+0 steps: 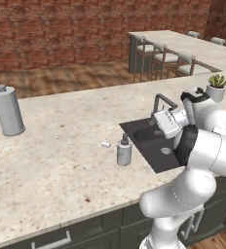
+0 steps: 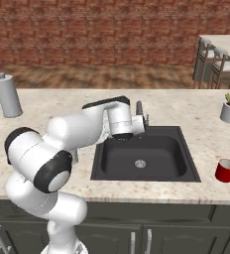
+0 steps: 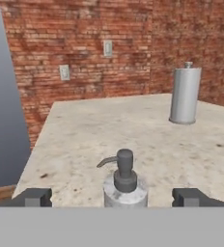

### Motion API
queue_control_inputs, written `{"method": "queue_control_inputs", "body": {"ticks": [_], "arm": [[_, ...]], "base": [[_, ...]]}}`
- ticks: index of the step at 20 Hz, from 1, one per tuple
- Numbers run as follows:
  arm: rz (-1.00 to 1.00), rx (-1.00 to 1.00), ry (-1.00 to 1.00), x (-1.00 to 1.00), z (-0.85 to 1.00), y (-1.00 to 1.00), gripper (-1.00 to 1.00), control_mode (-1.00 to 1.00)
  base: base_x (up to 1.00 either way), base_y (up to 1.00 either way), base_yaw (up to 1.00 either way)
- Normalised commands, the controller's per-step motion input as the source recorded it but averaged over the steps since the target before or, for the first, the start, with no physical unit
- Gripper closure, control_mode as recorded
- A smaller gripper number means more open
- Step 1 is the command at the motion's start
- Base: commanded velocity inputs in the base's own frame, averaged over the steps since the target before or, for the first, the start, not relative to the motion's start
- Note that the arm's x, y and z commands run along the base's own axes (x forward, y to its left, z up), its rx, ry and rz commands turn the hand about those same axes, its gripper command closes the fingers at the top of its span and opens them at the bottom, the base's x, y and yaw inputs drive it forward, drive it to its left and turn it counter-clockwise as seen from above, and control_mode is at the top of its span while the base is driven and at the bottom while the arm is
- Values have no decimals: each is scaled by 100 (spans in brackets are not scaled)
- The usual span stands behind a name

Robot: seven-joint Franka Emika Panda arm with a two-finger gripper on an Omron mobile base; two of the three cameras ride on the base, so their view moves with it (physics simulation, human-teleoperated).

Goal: Open the cabinet. Pick the soap dispenser and place it next to the sink. Then close the cabinet.

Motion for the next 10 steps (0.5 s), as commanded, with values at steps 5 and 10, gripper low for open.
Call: {"method": "queue_control_inputs", "body": {"ticks": [5,10], "arm": [[-7,-8,6,-43,69,38,-100,-100],[-30,-18,18,-42,42,41,-100,-100]], "base": [[0,0,0],[0,0,0]]}}
